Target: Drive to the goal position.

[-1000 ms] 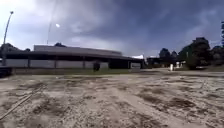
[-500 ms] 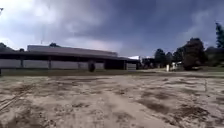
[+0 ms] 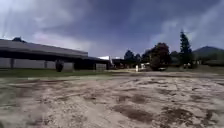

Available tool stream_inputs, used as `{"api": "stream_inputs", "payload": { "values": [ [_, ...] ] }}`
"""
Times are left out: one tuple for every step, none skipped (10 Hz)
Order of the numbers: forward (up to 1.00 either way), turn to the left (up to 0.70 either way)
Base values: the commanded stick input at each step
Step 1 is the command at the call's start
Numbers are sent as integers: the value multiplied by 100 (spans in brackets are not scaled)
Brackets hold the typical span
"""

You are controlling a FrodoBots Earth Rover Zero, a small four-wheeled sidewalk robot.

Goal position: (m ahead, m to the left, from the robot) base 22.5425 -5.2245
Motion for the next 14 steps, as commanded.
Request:
{"api": "stream_inputs", "payload": {
  "values": [
    [70,0],
    [70,0],
    [70,0],
    [70,0],
    [70,0],
    [70,0],
    [70,0],
    [70,0],
    [70,0],
    [70,0],
    [70,0],
    [70,0],
    [70,0],
    [70,0]
  ]
}}
